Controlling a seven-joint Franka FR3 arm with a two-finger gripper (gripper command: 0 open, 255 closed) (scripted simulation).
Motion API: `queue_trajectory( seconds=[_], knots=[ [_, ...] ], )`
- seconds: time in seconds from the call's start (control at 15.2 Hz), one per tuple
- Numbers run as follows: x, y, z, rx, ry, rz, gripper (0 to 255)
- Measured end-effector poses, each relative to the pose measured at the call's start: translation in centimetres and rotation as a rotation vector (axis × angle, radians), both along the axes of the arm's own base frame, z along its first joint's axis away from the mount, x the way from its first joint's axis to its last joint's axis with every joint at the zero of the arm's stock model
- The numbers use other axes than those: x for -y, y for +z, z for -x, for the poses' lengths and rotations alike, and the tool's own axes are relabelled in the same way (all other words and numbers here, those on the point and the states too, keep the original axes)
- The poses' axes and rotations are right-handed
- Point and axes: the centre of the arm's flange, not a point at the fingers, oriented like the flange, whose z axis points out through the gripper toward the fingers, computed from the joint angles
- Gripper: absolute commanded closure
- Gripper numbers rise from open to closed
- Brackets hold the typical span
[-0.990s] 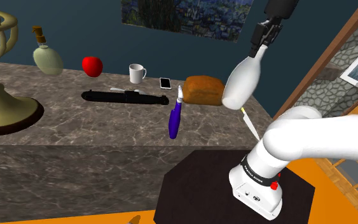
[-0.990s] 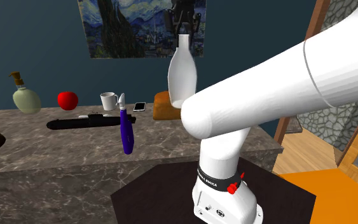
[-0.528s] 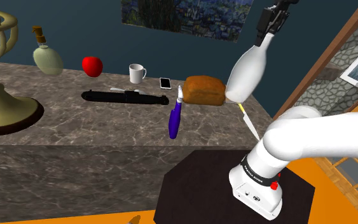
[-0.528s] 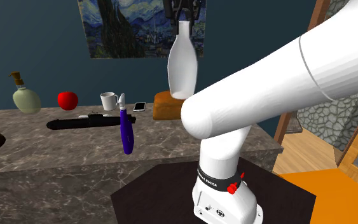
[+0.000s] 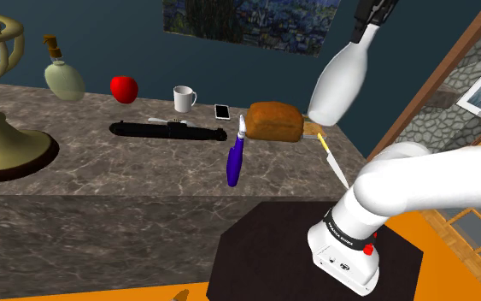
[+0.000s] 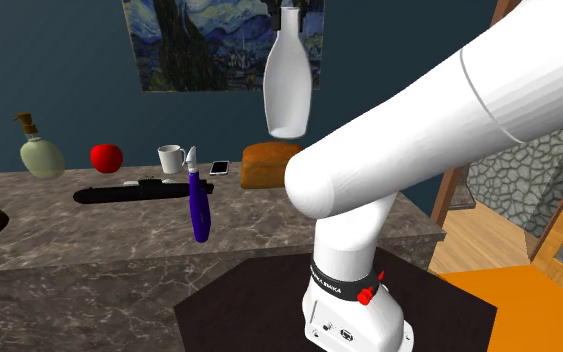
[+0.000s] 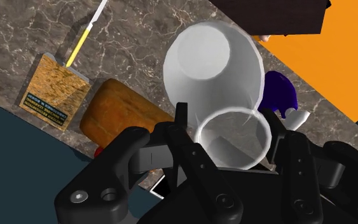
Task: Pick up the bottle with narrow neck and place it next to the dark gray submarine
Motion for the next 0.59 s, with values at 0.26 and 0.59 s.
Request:
queue_trajectory(
  seconds=[0.26, 0.59],
  knots=[
    [0.0, 2.0, -0.1, 0.000, 0.000, 0.000, 255],
    [-0.5, 4.1, -0.3, 0.000, 0.000, 0.000, 255]
  ],
)
